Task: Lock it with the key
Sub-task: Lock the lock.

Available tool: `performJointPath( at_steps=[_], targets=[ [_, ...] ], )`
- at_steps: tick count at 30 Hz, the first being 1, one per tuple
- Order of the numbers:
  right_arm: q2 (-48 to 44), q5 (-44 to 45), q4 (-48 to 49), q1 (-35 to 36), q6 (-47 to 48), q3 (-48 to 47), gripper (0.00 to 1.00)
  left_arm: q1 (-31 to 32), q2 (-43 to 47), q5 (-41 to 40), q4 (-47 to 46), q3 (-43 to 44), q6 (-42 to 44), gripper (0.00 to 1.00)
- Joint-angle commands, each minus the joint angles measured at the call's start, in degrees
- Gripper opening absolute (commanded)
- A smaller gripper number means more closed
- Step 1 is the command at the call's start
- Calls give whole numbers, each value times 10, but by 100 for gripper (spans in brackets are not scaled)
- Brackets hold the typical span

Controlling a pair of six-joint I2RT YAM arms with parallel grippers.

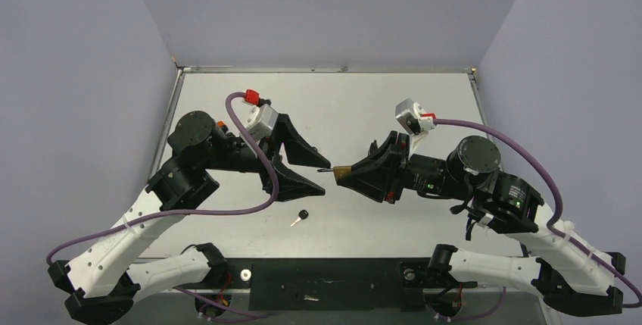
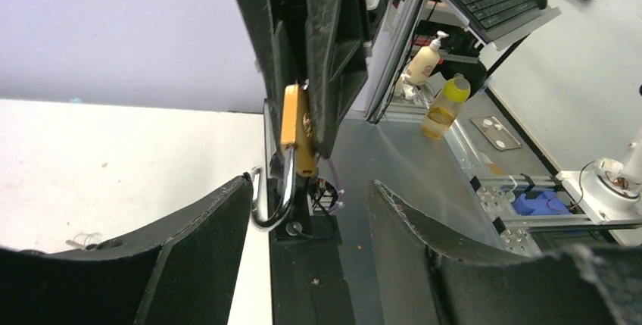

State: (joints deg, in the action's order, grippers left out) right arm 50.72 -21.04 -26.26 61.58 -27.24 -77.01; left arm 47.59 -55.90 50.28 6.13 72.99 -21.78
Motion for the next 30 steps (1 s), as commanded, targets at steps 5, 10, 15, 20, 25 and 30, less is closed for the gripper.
performJointPath(
  at_steps=[5, 10, 15, 20, 25, 30],
  targets=[
    [-8, -1, 37, 1, 5, -33, 0, 12, -11, -23, 36, 20, 35, 53],
    [-7, 10, 37, 1, 8, -33, 0, 17, -4, -23, 19, 11, 23, 45],
    [-5, 25, 32, 1, 10, -31, 0, 17, 11, -44, 9, 7, 14, 36],
    [-6, 42, 31, -2, 10, -32, 0, 17, 25, -46, -2, 3, 5, 29],
    [-5, 50, 32, -6, 8, -35, 0, 17, 29, -39, -15, -2, -9, 18],
    [-5, 48, 36, -9, 4, -36, 0, 17, 30, -42, -27, -10, -23, 12]
  ],
)
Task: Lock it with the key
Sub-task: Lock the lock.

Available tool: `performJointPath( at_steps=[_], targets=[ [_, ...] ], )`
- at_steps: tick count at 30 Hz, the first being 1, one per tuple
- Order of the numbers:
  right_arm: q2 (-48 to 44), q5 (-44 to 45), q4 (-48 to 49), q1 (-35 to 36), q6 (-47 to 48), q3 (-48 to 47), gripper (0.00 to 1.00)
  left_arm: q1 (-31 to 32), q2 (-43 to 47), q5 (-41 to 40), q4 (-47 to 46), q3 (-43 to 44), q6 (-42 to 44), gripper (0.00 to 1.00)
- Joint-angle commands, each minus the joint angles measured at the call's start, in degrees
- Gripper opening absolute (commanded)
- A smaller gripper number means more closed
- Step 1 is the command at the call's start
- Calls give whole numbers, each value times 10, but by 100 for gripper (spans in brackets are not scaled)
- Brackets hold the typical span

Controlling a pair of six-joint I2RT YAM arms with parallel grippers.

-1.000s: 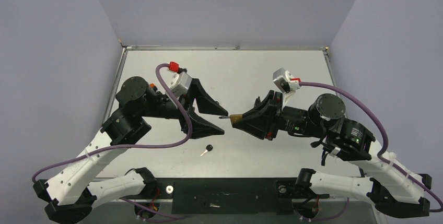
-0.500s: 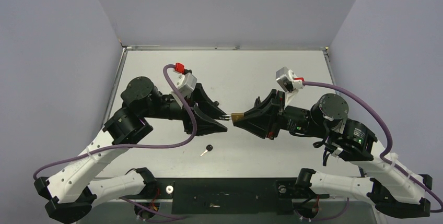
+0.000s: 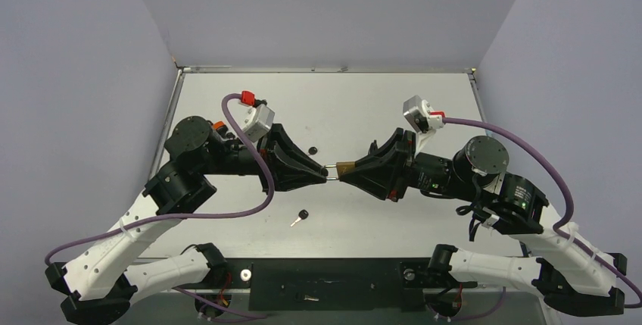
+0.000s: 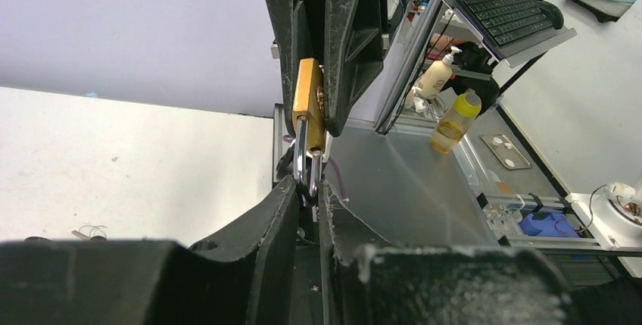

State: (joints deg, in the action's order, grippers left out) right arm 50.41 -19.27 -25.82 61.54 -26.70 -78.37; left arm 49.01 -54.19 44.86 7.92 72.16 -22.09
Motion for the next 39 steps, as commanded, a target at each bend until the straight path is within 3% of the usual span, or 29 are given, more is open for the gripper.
performJointPath(
  at_steps=[1, 7, 10, 16, 22, 27, 39],
  targets=[
    [-1, 29, 32, -9, -2, -23, 0, 3, 14, 11, -51, -4, -21, 12],
    [2, 9, 34, -9, -7, -17, 0, 3, 9, -12, -49, -5, -35, 12],
    [0, 1, 35, -9, -3, -13, 0, 3, 3, -23, -50, -6, -51, 0],
    [2, -4, 31, -9, 15, -2, 0, 2, -27, -28, -42, -6, -107, 0],
    [24, -11, 39, 2, 28, 12, 0, 9, -40, -17, -115, -12, -201, 0],
    [36, -30, 72, 9, 14, 25, 0, 21, -47, -57, -85, 8, -195, 0],
    [71, 25, 108, 47, 0, 58, 0, 56, -71, -118, -4, 70, -172, 0]
  ],
)
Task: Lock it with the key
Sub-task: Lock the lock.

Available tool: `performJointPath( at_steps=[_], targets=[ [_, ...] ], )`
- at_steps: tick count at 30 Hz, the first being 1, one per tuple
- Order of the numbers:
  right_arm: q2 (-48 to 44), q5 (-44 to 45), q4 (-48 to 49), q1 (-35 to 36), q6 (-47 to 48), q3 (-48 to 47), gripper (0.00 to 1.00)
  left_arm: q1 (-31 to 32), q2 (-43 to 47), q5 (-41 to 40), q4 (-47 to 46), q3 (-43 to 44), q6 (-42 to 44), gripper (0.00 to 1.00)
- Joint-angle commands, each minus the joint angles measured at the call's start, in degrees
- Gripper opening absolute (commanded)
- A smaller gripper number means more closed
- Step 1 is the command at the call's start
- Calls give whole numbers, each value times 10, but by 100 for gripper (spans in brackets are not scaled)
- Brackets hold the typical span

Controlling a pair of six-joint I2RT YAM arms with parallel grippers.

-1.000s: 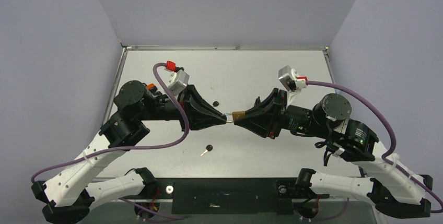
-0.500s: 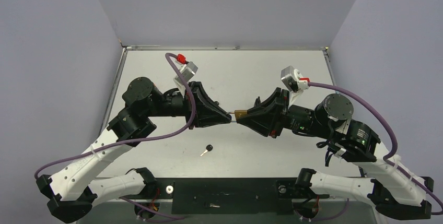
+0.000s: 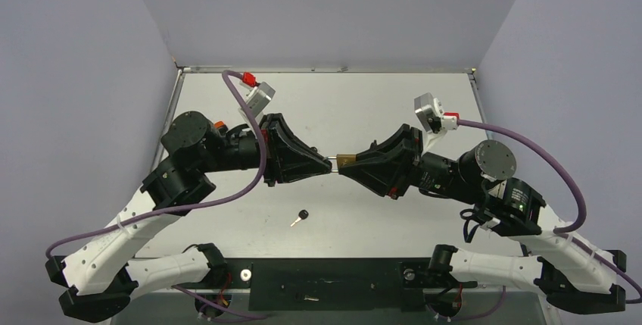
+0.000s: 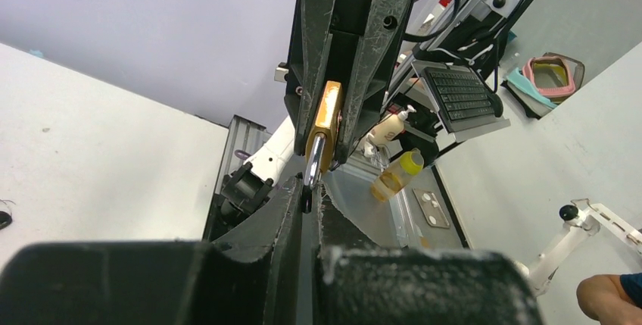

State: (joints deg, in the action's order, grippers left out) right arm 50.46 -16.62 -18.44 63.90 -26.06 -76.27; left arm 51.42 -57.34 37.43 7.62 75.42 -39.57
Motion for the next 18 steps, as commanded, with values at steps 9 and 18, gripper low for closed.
performJointPath(
  at_steps=[9, 18],
  targets=[
    [104, 42, 15, 57, 14, 38, 0, 62, -63, -54, 62, 72, 19, 0],
    [108, 79, 1, 57, 28, 37, 0, 79, -58, -143, 158, 81, 50, 0]
  ],
)
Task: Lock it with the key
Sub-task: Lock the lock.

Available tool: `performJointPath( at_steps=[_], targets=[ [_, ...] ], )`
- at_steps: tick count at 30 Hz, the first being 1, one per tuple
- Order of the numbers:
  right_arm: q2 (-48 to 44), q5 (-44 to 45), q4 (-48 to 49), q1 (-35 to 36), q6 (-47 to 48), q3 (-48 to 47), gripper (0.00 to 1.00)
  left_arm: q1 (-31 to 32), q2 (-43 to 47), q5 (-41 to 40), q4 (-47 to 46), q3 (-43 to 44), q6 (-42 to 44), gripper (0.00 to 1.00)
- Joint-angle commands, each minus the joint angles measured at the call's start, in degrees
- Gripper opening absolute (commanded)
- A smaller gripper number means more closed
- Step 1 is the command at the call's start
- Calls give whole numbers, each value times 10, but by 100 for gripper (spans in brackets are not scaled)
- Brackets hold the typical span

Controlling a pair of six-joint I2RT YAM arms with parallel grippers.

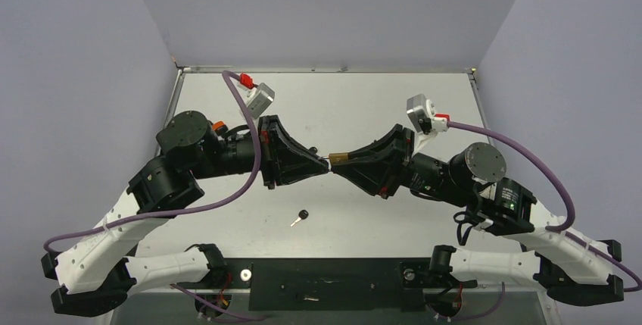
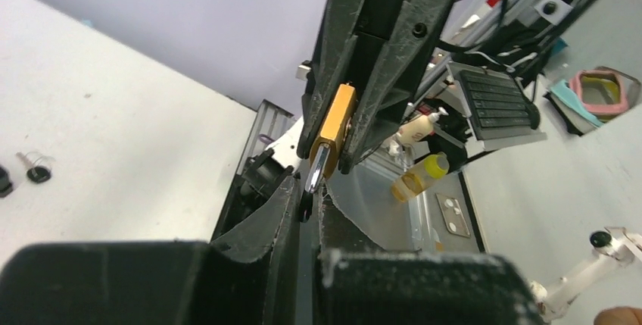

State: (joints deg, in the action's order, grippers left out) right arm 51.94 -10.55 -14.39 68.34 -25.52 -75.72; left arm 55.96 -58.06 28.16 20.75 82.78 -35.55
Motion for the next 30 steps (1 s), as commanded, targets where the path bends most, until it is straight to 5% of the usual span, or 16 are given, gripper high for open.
performJointPath(
  at_steps=[1, 12, 30],
  targets=[
    [92, 22, -44, 13, 24, 30, 0, 35, -49, -63, 41, 11, 11, 0],
    [79, 111, -44, 30, 38, 23, 0, 43, -11, -220, 29, -4, 0, 2],
    [60, 163, -42, 30, 27, 19, 0, 43, 6, -276, 56, -18, 16, 9]
  ],
)
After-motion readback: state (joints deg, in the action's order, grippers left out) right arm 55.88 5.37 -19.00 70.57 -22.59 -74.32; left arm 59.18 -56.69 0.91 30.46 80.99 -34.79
